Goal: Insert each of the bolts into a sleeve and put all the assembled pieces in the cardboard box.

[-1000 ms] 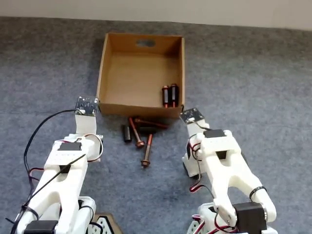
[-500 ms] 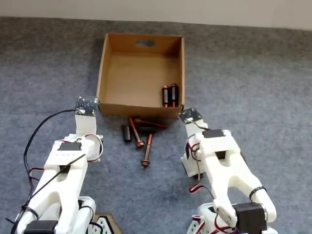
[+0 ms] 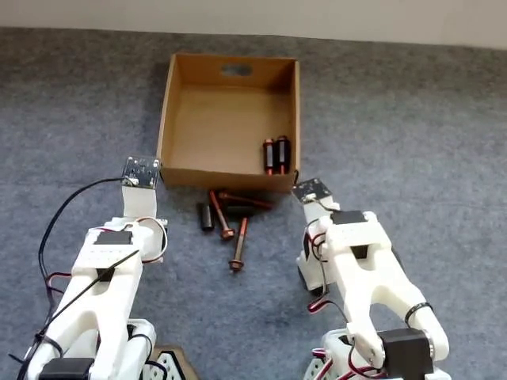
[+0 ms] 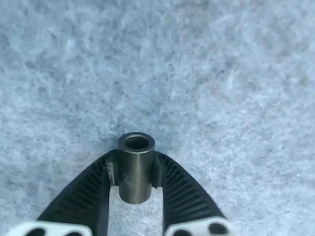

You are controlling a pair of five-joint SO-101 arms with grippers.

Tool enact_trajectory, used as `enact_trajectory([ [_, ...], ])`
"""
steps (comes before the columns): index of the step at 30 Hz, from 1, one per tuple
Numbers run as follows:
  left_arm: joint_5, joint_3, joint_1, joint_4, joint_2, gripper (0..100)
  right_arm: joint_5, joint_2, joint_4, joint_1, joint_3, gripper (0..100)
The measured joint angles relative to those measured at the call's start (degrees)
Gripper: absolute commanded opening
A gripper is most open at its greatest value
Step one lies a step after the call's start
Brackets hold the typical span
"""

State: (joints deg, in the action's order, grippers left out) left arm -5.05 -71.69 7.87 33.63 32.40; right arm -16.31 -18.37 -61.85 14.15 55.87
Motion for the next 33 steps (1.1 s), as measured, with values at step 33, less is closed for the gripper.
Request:
enact_trajectory([
  [33, 0.00, 4.75, -3.16, 8.62, 0.00, 11, 14.59, -39.65, 10.29, 4.92, 14.15, 0.5],
])
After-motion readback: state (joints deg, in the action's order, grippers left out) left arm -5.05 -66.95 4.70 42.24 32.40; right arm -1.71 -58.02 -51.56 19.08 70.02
